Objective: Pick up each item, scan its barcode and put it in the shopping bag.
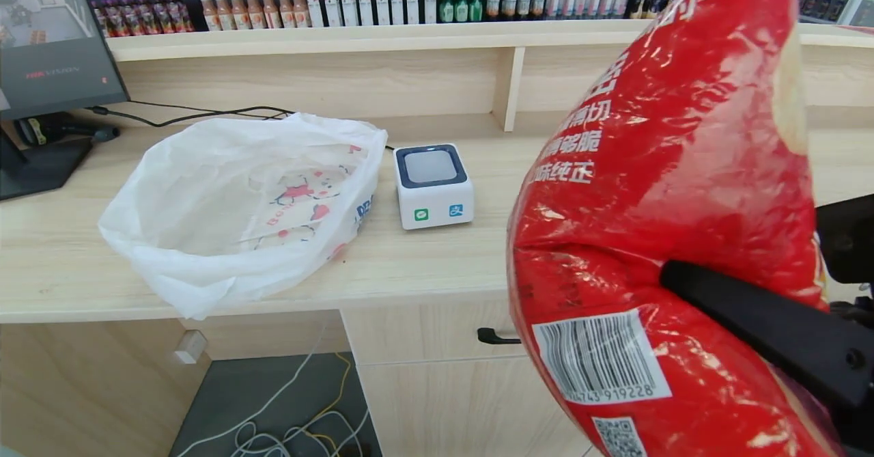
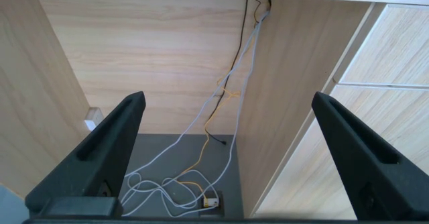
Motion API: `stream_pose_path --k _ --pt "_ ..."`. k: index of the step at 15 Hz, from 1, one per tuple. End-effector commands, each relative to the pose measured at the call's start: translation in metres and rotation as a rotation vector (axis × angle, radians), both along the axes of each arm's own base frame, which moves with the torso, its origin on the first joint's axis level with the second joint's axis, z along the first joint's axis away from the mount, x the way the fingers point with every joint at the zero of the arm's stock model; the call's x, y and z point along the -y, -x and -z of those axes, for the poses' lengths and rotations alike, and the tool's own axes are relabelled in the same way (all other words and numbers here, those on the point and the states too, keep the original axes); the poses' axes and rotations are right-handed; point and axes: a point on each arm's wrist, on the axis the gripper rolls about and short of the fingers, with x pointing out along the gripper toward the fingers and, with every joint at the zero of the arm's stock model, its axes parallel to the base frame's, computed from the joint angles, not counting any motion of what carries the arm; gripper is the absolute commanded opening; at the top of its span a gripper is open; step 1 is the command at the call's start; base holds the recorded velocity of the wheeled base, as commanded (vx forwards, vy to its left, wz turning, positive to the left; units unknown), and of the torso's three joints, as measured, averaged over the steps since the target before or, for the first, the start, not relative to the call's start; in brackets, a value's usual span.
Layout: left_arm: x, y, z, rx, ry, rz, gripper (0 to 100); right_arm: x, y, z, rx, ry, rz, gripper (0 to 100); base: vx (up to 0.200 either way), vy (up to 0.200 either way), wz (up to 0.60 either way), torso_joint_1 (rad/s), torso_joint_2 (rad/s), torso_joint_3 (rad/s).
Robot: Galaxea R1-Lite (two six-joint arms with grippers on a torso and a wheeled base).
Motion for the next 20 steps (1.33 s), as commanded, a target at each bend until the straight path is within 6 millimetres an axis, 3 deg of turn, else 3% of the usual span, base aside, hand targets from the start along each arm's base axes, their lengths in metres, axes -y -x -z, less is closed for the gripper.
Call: stream_pose_path --k 1,6,20 --pt "0.000 0.000 0.000 0.000 0.001 0.000 100 -0.007 -0.006 0.008 -0.048 0.020 -0.011 0 0.000 0.000 0.00 0.000 0.00 0.000" --pt "0.000 0.000 0.000 0.000 0.001 0.000 100 -0.011 -0.009 -0.004 -0.144 -0.069 -0.074 0 0.000 0.000 0.00 0.000 0.00 0.000" --pt "0.000 0.000 0.000 0.000 -0.001 0.000 100 -0.007 -0.007 -0.005 -0.233 -0.119 -0.101 0 0.000 0.000 0.00 0.000 0.00 0.000"
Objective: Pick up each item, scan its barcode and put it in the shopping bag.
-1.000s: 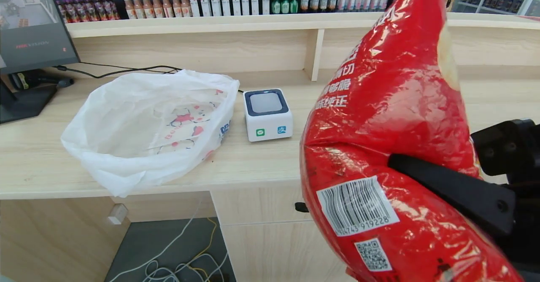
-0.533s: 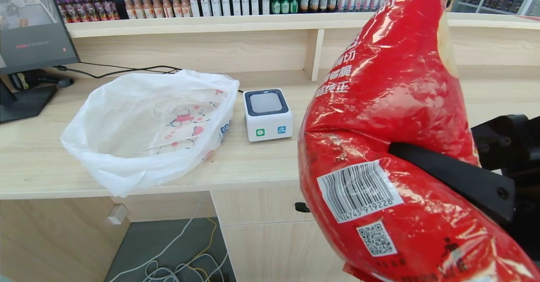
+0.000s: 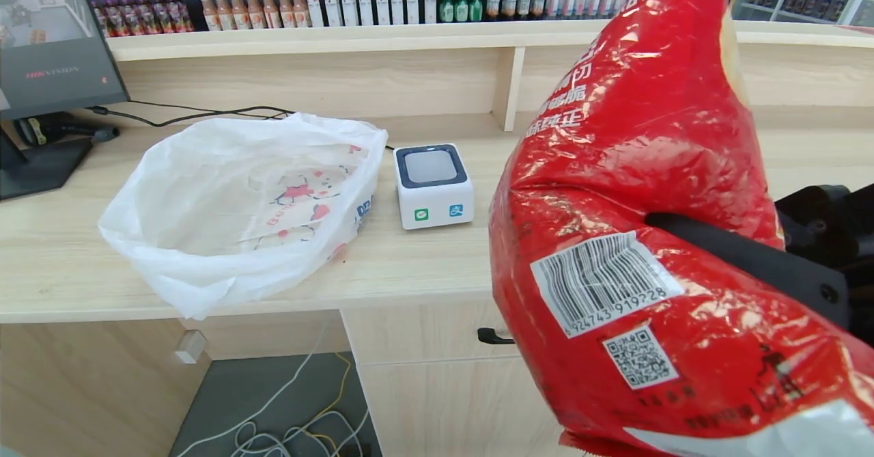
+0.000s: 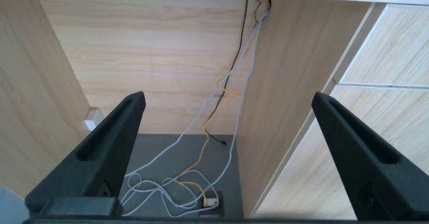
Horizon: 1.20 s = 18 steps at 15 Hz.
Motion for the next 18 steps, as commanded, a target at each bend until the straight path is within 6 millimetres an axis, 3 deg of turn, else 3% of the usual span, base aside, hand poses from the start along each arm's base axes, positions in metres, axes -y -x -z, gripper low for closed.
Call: stream_pose_path --k 1,10,18 --pt "0.000 0.000 0.000 0.000 -0.001 0.000 100 0.001 0.001 0.001 -0.001 0.001 0.000 0 0.000 0.000 0.00 0.000 0.00 0.000" --pt "0.000 0.000 0.000 0.000 0.001 0.001 100 0.002 0.001 0.009 -0.008 0.036 0.008 0 0.000 0.000 0.00 0.000 0.00 0.000" --pt "0.000 0.000 0.000 0.000 0.001 0.000 100 -0.008 -0.010 0.025 0.348 0.273 0.169 0 0.000 0.000 0.00 0.000 0.00 0.000"
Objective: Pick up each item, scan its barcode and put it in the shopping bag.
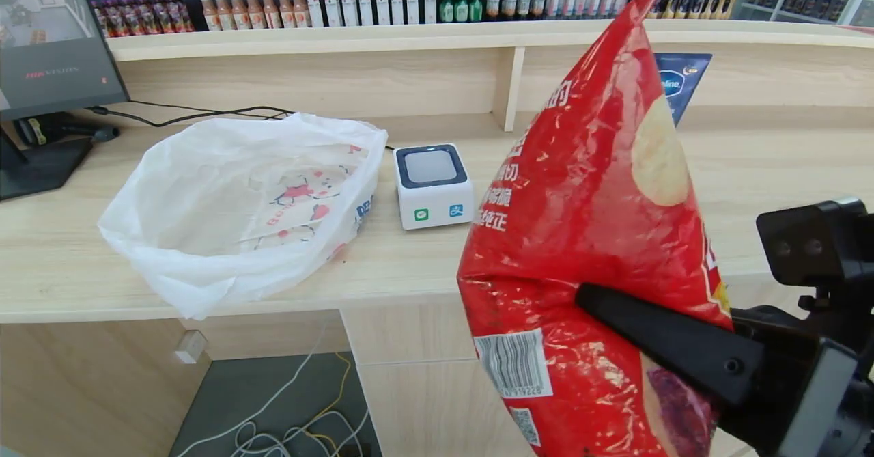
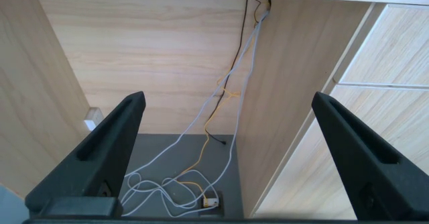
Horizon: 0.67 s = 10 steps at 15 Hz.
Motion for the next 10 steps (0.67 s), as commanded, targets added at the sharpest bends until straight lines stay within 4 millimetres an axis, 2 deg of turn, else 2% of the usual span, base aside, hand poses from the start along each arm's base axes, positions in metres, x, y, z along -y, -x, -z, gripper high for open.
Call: stream_pose_path --k 1,3,6,10 --pt "0.000 0.000 0.000 0.000 0.001 -0.001 100 -0.003 -0.003 0.006 0.059 0.068 0.040 0 0.000 0.000 0.00 0.000 0.00 0.000" --pt "0.000 0.000 0.000 0.000 0.001 -0.001 100 -0.001 -0.003 0.006 0.136 0.180 0.149 0 0.000 0.000 0.00 0.000 0.00 0.000" --pt "0.000 0.000 0.000 0.000 -0.001 -0.001 100 -0.004 -0.011 -0.016 0.206 0.292 0.367 0 0.000 0.000 0.00 0.000 0.00 0.000" --pt "0.000 0.000 0.000 0.000 0.001 0.001 100 -0.003 -0.018 -0.021 0.322 0.513 0.661 0 0.000 0.000 0.00 0.000 0.00 0.000"
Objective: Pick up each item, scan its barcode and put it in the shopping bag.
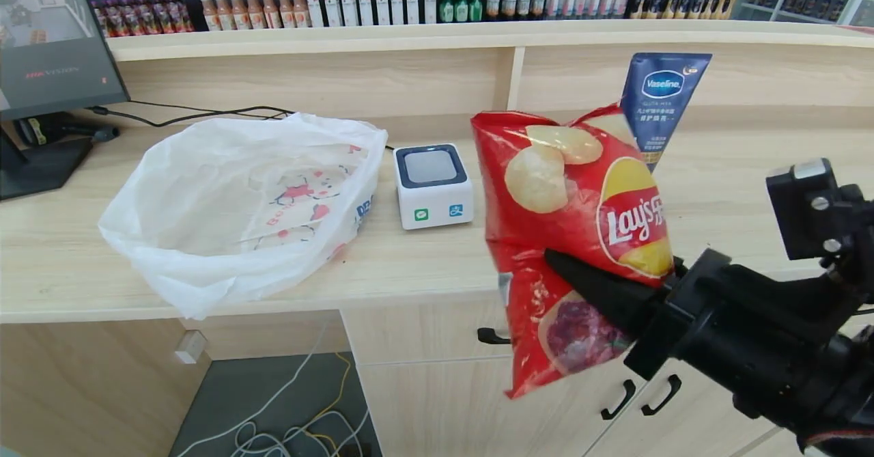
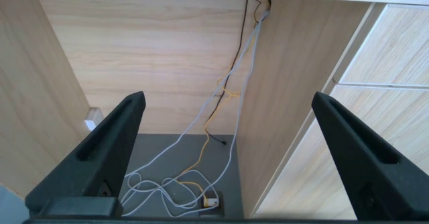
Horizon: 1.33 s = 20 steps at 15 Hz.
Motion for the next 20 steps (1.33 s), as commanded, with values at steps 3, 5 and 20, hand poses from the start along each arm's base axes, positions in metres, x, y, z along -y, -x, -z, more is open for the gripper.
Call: stream_pose_path --k 3,5,20 --pt "0.000 0.000 0.000 -0.001 -0.001 0.000 100 0.013 0.006 -0.013 0.125 0.106 0.210 0 0.000 0.000 0.00 0.000 0.00 0.000" --pt "0.000 0.000 0.000 0.000 -0.002 0.001 100 0.020 0.007 -0.017 0.138 0.081 0.264 0 0.000 0.000 0.00 0.000 0.00 0.000" --pt "0.000 0.000 0.000 0.000 0.004 0.000 100 0.074 -0.016 0.008 0.192 0.149 0.401 0 0.000 0.027 0.00 0.001 0.00 0.000"
